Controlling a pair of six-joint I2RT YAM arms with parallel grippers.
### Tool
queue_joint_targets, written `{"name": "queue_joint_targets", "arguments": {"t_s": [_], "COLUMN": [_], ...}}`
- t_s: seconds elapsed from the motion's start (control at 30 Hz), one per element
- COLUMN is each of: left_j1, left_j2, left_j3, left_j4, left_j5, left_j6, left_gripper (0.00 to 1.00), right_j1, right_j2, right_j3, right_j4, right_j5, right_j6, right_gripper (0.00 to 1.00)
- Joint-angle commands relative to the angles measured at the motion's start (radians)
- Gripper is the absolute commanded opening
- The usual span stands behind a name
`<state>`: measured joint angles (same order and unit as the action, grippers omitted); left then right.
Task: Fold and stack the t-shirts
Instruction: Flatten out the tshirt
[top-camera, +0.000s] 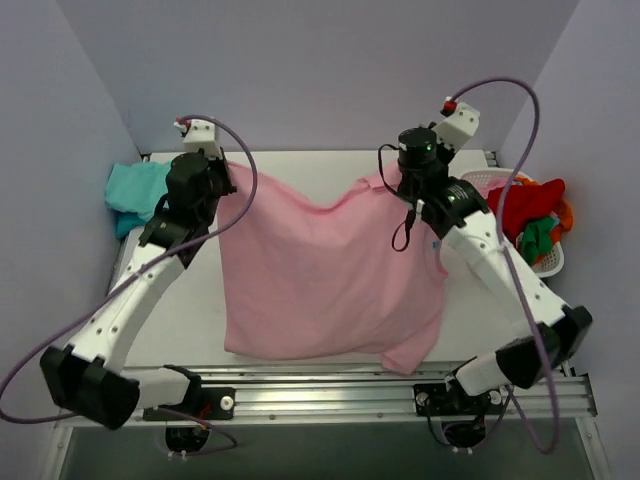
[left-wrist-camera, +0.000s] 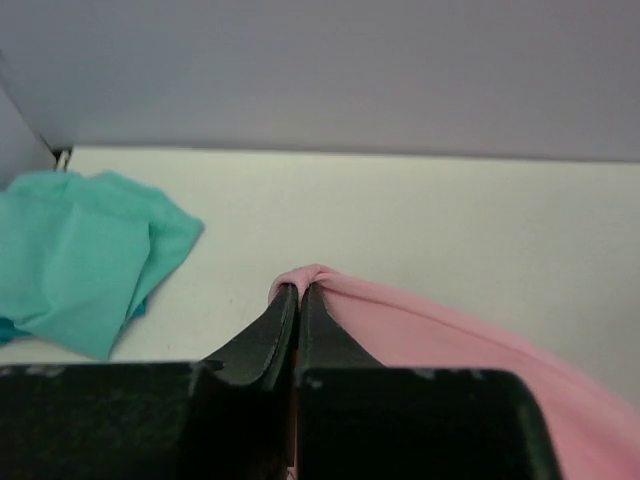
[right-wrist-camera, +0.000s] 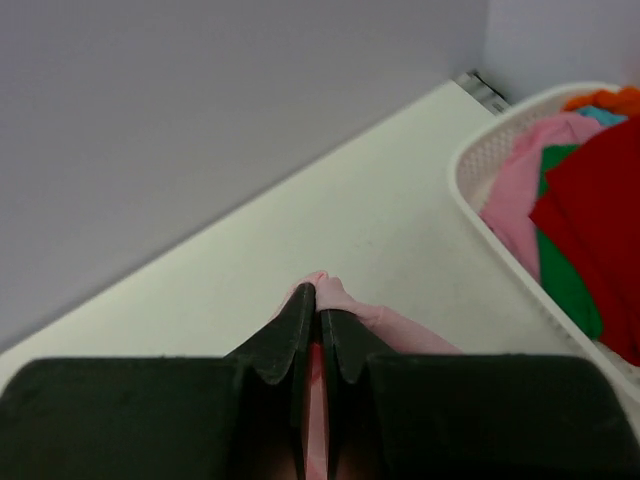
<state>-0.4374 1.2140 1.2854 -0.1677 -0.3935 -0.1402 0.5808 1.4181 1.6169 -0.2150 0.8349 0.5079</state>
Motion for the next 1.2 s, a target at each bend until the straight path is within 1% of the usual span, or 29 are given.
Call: {"name": "queue_joint_targets", "arguments": {"t_s": [0.0,0.03,0.07,0.1,0.13,0.17,0.2,0.23,0.27,0.3,0.33,0.37,0.4,0.43,0.5,0.6,0.63,0.67,0.73,0.77,0.8,0.9,0.93,1.0,1.03,1.07,1.1,1.13,1.17], "left_j1": [0.132,0.155,0.178,0.227,0.255,0.282,0.331,0.353,0.37,0.387,0.388,0.387,0.387,0.387,0.39,0.391,0.39,0.39,0.388,0.382,0.379,0.362,0.359,0.347,0.339,0.33,0.304,0.289,0.27], "left_j2": [0.213,0.282,0.347,0.489,0.572,0.734,0.812,0.894,1.027,1.076,1.116,1.142,1.165,1.17,1.142,1.061,1.032,0.965,0.882,0.798,0.759,0.613,0.58,0.497,0.471,0.423,0.4,0.372,0.314], "left_j3": [0.015,0.067,0.101,0.139,0.26,0.341,0.432,0.54,0.765,0.864,1.019,1.069,1.106,1.136,1.17,1.139,1.114,1.085,0.943,0.886,0.768,0.584,0.46,0.343,0.233,0.18,0.131,0.077,-0.036], "left_j4": [0.092,0.111,0.125,0.138,0.125,0.102,0.077,-0.034,-0.091,-0.136,-0.203,-0.216,-0.223,-0.234,-0.234,-0.233,-0.222,-0.216,-0.155,-0.129,-0.107,-0.014,-0.003,0.013,0.016,0.016,0.01,-0.009,-0.007], "left_j5": [0.244,0.263,0.286,0.316,0.362,0.392,0.442,0.512,0.548,0.571,0.564,0.559,0.558,0.559,0.573,0.556,0.542,0.533,0.504,0.498,0.478,0.438,0.433,0.415,0.404,0.403,0.375,0.349,0.284], "left_j6": [-0.108,-0.107,-0.108,-0.12,-0.137,-0.181,-0.205,-0.232,-0.255,-0.28,-0.289,-0.294,-0.295,-0.298,-0.303,-0.311,-0.311,-0.311,-0.315,-0.314,-0.314,-0.315,-0.315,-0.329,-0.335,-0.341,-0.358,-0.372,-0.406], "left_gripper": [0.02,0.02,0.02,0.02,0.02,0.02,0.02,0.02,0.02,0.14,0.34,0.6,0.89,0.94,0.94,0.94,0.94,0.94,0.94,0.94,0.94,0.94,0.94,0.94,0.94,0.94,0.94,0.94,0.94], "right_j1": [-0.267,-0.294,-0.311,-0.323,-0.341,-0.351,-0.36,-0.383,-0.391,-0.395,-0.401,-0.401,-0.401,-0.401,-0.403,-0.4,-0.398,-0.394,-0.372,-0.362,-0.357,-0.345,-0.343,-0.34,-0.334,-0.329,-0.325,-0.314,-0.312], "right_j2": [0.128,0.186,0.323,0.396,0.53,0.592,0.657,0.714,0.81,0.847,0.892,0.903,0.906,0.889,0.845,0.698,0.611,0.57,0.456,0.426,0.394,0.302,0.274,0.254,0.227,0.207,0.179,0.115,0.082], "right_j3": [-0.138,-0.132,-0.102,-0.004,0.058,0.122,0.27,0.361,0.45,0.586,0.642,0.694,0.733,0.773,0.77,0.646,0.546,0.494,0.401,0.318,0.275,0.108,0.068,-0.039,-0.084,-0.136,-0.26,-0.322,-0.377], "right_j4": [0.126,0.155,0.148,0.138,0.125,0.12,0.114,0.077,0.059,0.052,0.055,0.051,0.052,0.069,0.086,0.156,0.204,0.244,0.296,0.305,0.331,0.353,0.35,0.309,0.298,0.292,0.308,0.318,0.307], "right_j5": [-0.273,-0.29,-0.298,-0.298,-0.303,-0.312,-0.33,-0.353,-0.371,-0.403,-0.416,-0.416,-0.424,-0.427,-0.419,-0.413,-0.419,-0.421,-0.421,-0.427,-0.436,-0.493,-0.525,-0.618,-0.637,-0.648,-0.639,-0.625,-0.591], "right_j6": [0.132,0.135,0.139,0.141,0.135,0.13,0.118,0.11,0.104,0.093,0.069,0.06,0.049,0.037,0.023,0.023,0.023,0.021,0.017,0.018,0.02,0.032,0.04,0.061,0.099,0.116,0.133,0.147,0.177], "right_gripper": [0.0,0.0,0.0,0.0,0.0,0.0,0.05,0.14,0.49,0.72,1.0,1.0,1.0,1.0,1.0,1.0,1.0,1.0,1.0,1.0,1.0,1.0,1.0,1.0,1.0,1.0,1.0,1.0,1.0]}}
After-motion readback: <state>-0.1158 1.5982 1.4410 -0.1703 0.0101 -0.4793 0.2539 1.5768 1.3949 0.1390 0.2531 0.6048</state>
